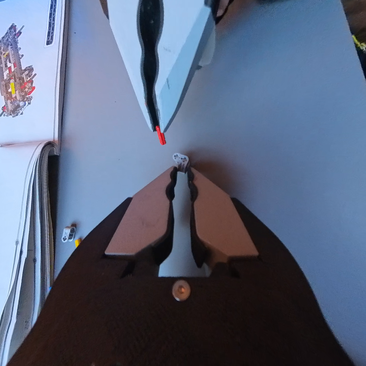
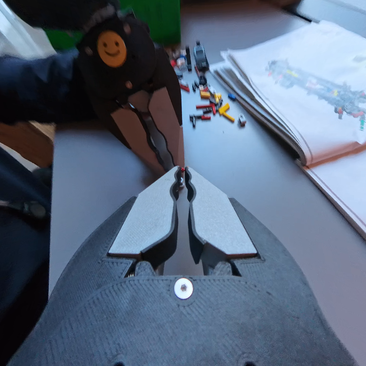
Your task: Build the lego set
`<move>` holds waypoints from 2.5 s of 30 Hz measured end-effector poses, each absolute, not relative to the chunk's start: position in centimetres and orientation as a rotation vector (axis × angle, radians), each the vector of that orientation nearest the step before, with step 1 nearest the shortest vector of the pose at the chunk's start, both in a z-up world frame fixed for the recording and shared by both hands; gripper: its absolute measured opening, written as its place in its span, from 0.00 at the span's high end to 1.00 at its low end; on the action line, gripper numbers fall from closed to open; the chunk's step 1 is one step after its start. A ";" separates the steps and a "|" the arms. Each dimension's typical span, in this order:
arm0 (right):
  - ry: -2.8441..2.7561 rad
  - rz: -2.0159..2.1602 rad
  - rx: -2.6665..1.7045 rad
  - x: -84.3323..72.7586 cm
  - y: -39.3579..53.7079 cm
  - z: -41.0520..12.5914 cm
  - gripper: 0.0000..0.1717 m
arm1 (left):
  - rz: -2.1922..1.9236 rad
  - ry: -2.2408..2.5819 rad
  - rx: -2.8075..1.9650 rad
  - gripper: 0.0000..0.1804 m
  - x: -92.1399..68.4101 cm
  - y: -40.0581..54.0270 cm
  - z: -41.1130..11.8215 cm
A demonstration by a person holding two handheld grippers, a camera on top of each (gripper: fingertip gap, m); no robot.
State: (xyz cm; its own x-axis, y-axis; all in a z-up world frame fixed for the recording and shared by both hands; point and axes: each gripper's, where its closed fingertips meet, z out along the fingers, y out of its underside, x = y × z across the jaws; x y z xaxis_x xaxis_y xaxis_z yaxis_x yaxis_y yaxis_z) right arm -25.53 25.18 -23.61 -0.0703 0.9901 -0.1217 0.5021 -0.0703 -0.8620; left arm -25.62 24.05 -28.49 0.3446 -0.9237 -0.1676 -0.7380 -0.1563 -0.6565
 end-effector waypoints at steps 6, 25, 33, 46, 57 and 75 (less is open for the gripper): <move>-1.716 0.887 -1.667 -25.0 25.0 -24.2 1.00 | -0.512 1.398 -1.981 0.96 -24.5 23.7 -28.6; -1.915 0.660 -1.698 -25.2 24.6 -25.8 1.00 | -0.413 1.414 -1.954 0.96 -24.5 24.1 -28.3; -1.955 0.602 -1.723 -24.7 24.6 -26.1 1.00 | -0.392 1.413 -1.940 0.96 -24.6 24.2 -27.9; -1.976 0.645 -1.629 -24.9 24.5 -26.0 1.00 | -0.472 1.437 -1.921 0.97 -24.8 23.8 -28.2; -1.984 0.657 -1.601 -25.0 23.9 -26.9 1.00 | -0.514 1.407 -1.967 0.91 -25.0 23.9 -28.5; -1.973 0.656 -1.651 -25.2 24.3 -25.8 1.00 | -0.484 1.440 -1.924 0.94 -24.5 23.9 -28.5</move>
State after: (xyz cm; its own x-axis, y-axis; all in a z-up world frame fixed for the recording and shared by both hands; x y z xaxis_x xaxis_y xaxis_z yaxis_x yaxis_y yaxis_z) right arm -25.20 24.29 -25.80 -0.1554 0.9861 0.0583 0.7547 0.1567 -0.6370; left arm -24.53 23.93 -28.53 0.3198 -0.9423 -0.0993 -0.6910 -0.1602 -0.7049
